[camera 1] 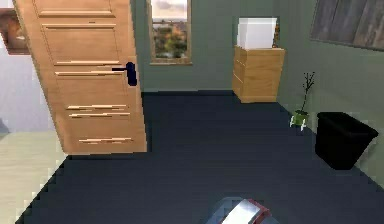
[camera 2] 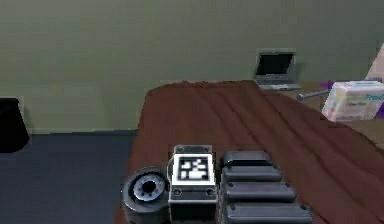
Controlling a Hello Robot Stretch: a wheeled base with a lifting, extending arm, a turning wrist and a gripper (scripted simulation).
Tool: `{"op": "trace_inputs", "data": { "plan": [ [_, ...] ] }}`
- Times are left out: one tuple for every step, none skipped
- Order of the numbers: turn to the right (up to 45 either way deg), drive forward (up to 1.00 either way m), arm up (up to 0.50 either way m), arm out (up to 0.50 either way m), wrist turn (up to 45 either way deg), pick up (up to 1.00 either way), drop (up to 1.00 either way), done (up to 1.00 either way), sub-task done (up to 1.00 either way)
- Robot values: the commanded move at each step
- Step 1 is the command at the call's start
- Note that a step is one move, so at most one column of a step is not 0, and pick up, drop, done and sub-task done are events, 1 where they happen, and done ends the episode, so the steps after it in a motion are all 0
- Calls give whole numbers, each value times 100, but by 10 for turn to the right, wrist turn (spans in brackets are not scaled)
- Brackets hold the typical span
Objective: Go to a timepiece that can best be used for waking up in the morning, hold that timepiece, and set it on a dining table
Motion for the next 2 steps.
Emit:
{"op": "trace_inputs", "data": {
  "plan": [
    [0,60,0,0,0,0,0,0,0],
    [-450,0,0,0,0,0,0,0,0]
  ]
}}
